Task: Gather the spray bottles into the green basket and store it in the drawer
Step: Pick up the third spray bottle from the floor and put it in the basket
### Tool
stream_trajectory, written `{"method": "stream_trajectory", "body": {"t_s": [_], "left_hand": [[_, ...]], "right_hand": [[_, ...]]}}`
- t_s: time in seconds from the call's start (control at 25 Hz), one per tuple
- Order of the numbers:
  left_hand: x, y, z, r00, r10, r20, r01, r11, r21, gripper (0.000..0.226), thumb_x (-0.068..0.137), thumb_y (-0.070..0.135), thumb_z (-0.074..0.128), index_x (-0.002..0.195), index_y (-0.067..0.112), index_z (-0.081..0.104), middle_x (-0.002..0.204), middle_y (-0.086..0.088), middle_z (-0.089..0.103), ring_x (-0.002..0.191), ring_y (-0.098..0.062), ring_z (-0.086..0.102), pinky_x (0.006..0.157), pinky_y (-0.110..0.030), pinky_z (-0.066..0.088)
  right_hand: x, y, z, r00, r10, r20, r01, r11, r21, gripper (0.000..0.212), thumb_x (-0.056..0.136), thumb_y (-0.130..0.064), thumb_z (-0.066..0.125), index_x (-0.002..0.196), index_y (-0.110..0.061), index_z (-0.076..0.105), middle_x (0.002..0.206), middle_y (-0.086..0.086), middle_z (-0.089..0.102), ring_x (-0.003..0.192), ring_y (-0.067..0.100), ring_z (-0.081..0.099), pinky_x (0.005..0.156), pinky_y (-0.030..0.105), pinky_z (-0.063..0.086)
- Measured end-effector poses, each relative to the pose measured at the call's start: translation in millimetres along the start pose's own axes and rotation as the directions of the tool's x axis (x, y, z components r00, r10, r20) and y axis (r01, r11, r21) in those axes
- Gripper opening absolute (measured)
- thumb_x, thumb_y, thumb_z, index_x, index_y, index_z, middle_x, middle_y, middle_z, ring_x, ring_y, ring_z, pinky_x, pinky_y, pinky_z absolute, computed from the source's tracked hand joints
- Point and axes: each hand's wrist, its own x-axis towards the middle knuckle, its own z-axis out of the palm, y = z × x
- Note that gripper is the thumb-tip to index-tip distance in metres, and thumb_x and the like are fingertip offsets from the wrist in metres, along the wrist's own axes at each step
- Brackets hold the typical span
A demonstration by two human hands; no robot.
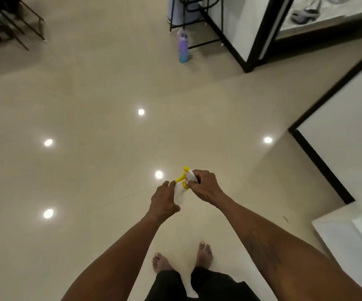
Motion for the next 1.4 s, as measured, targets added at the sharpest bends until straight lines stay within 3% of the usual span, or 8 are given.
{"method": "stream_trajectory", "body": {"t_s": [0.24, 0.48, 0.6, 0.8, 1.08, 1.4], "left_hand": [[56.2, 113.1, 12.2, 0.974, 0.218, 0.068, -0.224, 0.970, 0.097, 0.090, 0.057, 0.045, 0.075, 0.139, 0.023, 0.042, 0.113, 0.002, 0.055, 0.104, -0.023, 0.055, 0.081, -0.038, 0.051], [108.9, 196.6, 23.6, 0.895, 0.416, 0.161, -0.438, 0.888, 0.139, 0.088, 0.056, 0.046, 0.075, 0.135, 0.024, 0.045, 0.113, 0.003, 0.057, 0.105, -0.022, 0.056, 0.080, -0.037, 0.052], [129.3, 229.6, 27.1, 0.846, 0.494, 0.202, -0.526, 0.836, 0.159, 0.078, 0.054, 0.045, 0.075, 0.125, 0.025, 0.049, 0.104, 0.005, 0.056, 0.098, -0.022, 0.057, 0.074, -0.035, 0.051], [139.3, 282.7, 44.0, 0.764, 0.589, 0.261, -0.639, 0.746, 0.187, 0.073, 0.051, 0.045, 0.075, 0.117, 0.027, 0.051, 0.098, 0.007, 0.057, 0.092, -0.020, 0.058, 0.068, -0.032, 0.049], [118.9, 371.8, 90.1, 0.650, 0.680, 0.340, -0.755, 0.627, 0.190, 0.081, 0.051, 0.047, 0.077, 0.125, 0.025, 0.050, 0.105, 0.005, 0.060, 0.098, -0.021, 0.059, 0.071, -0.032, 0.049], [89.4, 492.7, 145.7, 0.593, 0.728, 0.344, -0.804, 0.564, 0.190, 0.080, 0.052, 0.044, 0.080, 0.125, 0.024, 0.052, 0.103, 0.004, 0.062, 0.095, -0.021, 0.061, 0.070, -0.030, 0.047]], "right_hand": [[-7.8, 65.6, -95.7, 0.959, 0.154, -0.239, -0.135, 0.987, 0.091, 0.030, 0.084, -0.033, 0.069, 0.066, -0.023, 0.047, 0.059, -0.007, 0.046, 0.057, 0.011, 0.040, 0.053, 0.026, 0.032], [-17.9, 105.7, -158.3, 0.844, 0.311, -0.437, -0.256, 0.950, 0.181, 0.027, 0.083, -0.034, 0.069, 0.070, -0.021, 0.050, 0.058, -0.007, 0.047, 0.061, 0.016, 0.042, 0.057, 0.028, 0.034], [-25.0, 115.6, -179.7, 0.785, 0.350, -0.511, -0.271, 0.936, 0.225, 0.028, 0.083, -0.033, 0.071, 0.068, -0.021, 0.050, 0.056, -0.006, 0.044, 0.055, 0.011, 0.039, 0.054, 0.024, 0.032], [-49.4, 139.4, -208.8, 0.679, 0.446, -0.584, -0.329, 0.895, 0.301, 0.029, 0.083, -0.038, 0.070, 0.072, -0.015, 0.055, 0.058, -0.004, 0.047, 0.056, 0.013, 0.040, 0.056, 0.029, 0.033], [-108.6, 194.5, -251.2, 0.539, 0.531, -0.653, -0.382, 0.846, 0.372, 0.025, 0.086, -0.040, 0.068, 0.081, -0.016, 0.061, 0.066, -0.001, 0.057, 0.061, 0.017, 0.047, 0.059, 0.031, 0.037], [-174.4, 265.4, -332.3, 0.462, 0.528, -0.712, -0.379, 0.844, 0.380, 0.027, 0.090, -0.038, 0.067, 0.083, -0.012, 0.063, 0.067, 0.002, 0.058, 0.063, 0.021, 0.049, 0.059, 0.032, 0.038]]}}
